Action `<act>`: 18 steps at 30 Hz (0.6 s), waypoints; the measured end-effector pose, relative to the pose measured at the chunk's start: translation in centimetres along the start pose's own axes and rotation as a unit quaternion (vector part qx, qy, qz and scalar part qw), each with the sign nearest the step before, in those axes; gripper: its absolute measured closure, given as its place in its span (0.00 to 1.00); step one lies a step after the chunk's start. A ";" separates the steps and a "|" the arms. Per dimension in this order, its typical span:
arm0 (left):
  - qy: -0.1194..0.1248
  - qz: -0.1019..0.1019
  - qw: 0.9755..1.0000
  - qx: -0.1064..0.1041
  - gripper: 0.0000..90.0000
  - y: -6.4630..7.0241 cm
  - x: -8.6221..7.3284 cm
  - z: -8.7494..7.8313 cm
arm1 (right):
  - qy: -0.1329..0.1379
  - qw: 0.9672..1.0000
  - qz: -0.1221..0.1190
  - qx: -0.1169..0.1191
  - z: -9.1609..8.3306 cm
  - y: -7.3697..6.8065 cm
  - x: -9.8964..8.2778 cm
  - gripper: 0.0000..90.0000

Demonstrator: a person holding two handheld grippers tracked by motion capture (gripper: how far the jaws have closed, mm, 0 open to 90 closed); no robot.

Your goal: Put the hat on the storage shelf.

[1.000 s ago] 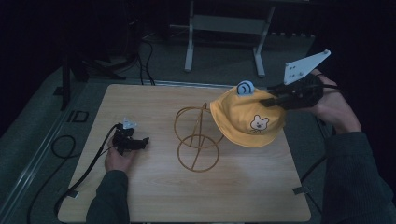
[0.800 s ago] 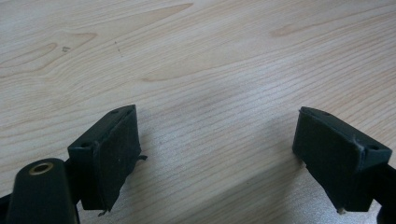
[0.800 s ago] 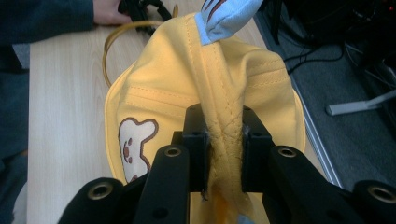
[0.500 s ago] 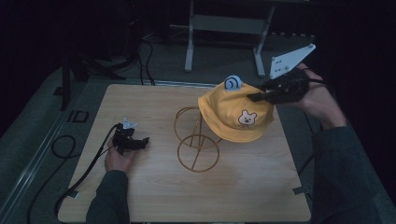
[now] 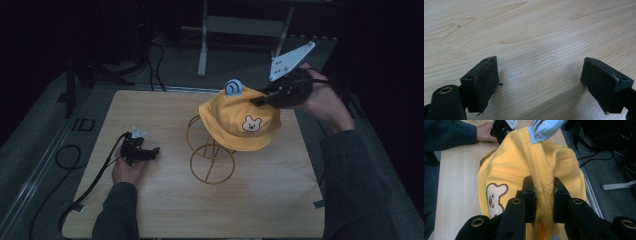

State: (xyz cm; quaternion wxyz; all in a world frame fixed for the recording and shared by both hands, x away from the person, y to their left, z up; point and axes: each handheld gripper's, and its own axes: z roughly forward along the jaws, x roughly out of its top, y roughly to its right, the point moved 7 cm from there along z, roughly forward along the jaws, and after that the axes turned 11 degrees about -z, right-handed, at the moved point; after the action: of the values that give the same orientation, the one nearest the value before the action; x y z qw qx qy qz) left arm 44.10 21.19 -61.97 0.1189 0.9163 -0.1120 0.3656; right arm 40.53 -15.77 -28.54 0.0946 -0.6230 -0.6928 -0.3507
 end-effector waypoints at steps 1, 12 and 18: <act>0.000 0.000 1.000 0.000 0.16 0.0 0.0 0.0 | 0.000 1.000 -0.001 0.001 0.2 0.0 0.2 0.85; 0.000 0.001 1.000 0.000 0.16 0.0 0.0 0.0 | -0.014 1.000 -0.012 0.016 2.4 0.3 1.9 0.85; 0.000 0.001 1.000 -0.001 0.16 0.0 0.0 0.0 | -0.016 1.000 -0.014 0.020 3.1 0.4 2.6 0.85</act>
State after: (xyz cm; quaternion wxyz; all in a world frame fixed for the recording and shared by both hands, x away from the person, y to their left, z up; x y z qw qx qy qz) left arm 44.10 21.17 -61.97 0.1194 0.9160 -0.1127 0.3659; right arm 41.31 -11.86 -29.17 0.0912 -0.6170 -0.7095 -0.3280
